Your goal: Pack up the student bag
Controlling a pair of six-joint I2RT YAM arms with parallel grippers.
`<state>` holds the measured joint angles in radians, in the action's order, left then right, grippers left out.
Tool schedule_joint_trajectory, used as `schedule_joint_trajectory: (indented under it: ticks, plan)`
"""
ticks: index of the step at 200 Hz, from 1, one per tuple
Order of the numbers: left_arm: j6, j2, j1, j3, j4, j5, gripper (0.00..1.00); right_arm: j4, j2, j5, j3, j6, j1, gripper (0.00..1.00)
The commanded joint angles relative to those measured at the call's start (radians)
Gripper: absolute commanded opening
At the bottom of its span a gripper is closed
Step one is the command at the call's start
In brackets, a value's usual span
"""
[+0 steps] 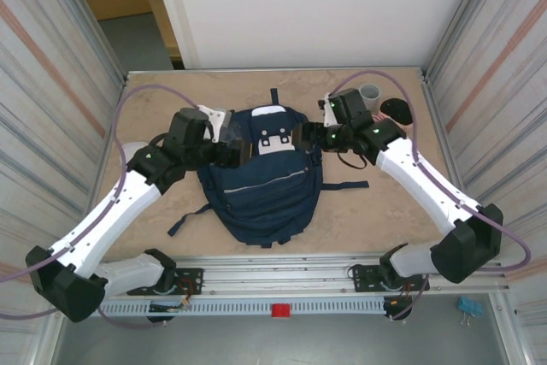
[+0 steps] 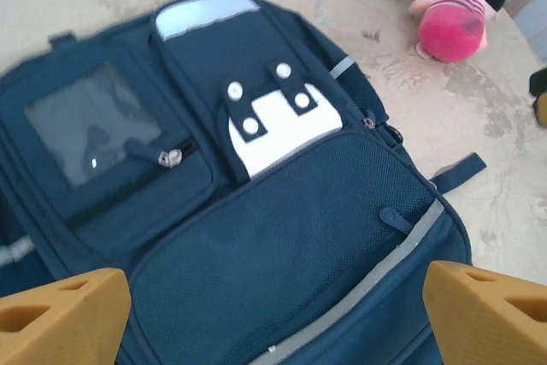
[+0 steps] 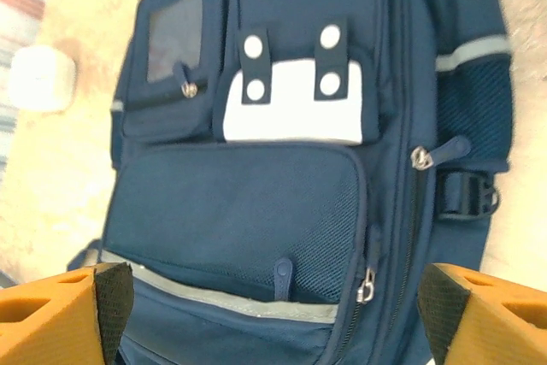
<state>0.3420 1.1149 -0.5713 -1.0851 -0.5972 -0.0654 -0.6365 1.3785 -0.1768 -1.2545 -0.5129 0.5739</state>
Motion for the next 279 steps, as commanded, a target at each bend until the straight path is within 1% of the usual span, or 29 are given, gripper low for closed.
schedule_joint_trajectory:
  ticks: [1,22,36,47,58,74,90,109,131,151,167,178,192,203,218,232,234,235,236,238,258,279]
  plan:
    - [0.179,-0.002,-0.002,0.119,-0.076,0.023,0.88,0.019,0.057,0.042,0.089,-0.027,0.057,0.86]
    - [0.268,0.009,-0.002,0.286,-0.026,0.035,0.87,0.150,0.084,0.068,0.251,-0.122,0.088,0.85]
    - [0.318,0.015,-0.002,0.405,0.058,0.035,0.85,0.260,0.105,0.077,0.372,-0.195,0.097,0.83]
    - [0.344,0.024,-0.004,0.476,0.124,0.038,0.82,0.326,0.124,0.096,0.446,-0.245,0.107,0.82]
    - [0.362,0.041,-0.003,0.526,0.175,0.049,0.80,0.377,0.146,0.114,0.493,-0.277,0.124,0.80]
    - [0.361,0.078,-0.002,0.558,0.240,0.069,0.77,0.411,0.181,0.133,0.513,-0.297,0.142,0.79]
    - [0.331,0.134,0.005,0.540,0.290,0.090,0.75,0.434,0.213,0.142,0.498,-0.305,0.149,0.78]
    - [0.299,0.213,0.033,0.473,0.327,0.080,0.75,0.446,0.251,0.145,0.443,-0.289,0.145,0.79]
    - [0.247,0.297,0.053,0.386,0.365,0.091,0.75,0.443,0.294,0.157,0.361,-0.269,0.125,0.78]
    - [0.209,0.379,0.092,0.312,0.397,0.091,0.75,0.446,0.327,0.148,0.303,-0.263,0.103,0.79]
    - [0.178,0.424,0.117,0.250,0.392,0.085,0.75,0.433,0.324,0.147,0.274,-0.253,0.101,0.79]
    - [0.154,0.426,0.120,0.213,0.377,0.093,0.78,0.405,0.298,0.157,0.261,-0.246,0.105,0.80]
    - [0.121,0.392,0.122,0.169,0.341,0.104,0.83,0.359,0.237,0.182,0.251,-0.237,0.108,0.80]
    - [0.099,0.341,0.123,0.130,0.292,0.120,0.87,0.304,0.160,0.205,0.237,-0.223,0.104,0.81]
    - [0.057,0.240,0.124,0.073,0.229,0.149,0.94,0.233,0.040,0.256,0.207,-0.179,0.098,0.84]
    - [0.000,0.128,0.124,0.038,0.208,0.195,0.98,0.185,-0.063,0.310,0.179,-0.112,0.079,0.86]
    - [-0.009,0.112,0.125,0.035,0.208,0.205,0.99,0.181,-0.076,0.319,0.175,-0.102,0.074,0.89]
    - [-0.014,0.104,0.125,0.035,0.208,0.210,0.99,0.179,-0.084,0.323,0.173,-0.097,0.071,0.93]
    - [-0.019,0.100,0.124,0.035,0.208,0.214,0.99,0.177,-0.090,0.326,0.172,-0.091,0.069,0.97]
    - [-0.029,0.080,0.123,0.031,0.210,0.222,0.99,0.175,-0.103,0.333,0.171,-0.080,0.065,1.00]
    - [-0.158,-0.086,0.122,0.060,0.282,0.321,0.99,0.179,-0.220,0.395,0.167,0.021,-0.016,0.99]
    - [-0.341,-0.257,0.123,0.204,0.448,0.412,0.99,0.268,-0.332,0.409,0.224,0.157,-0.118,0.99]
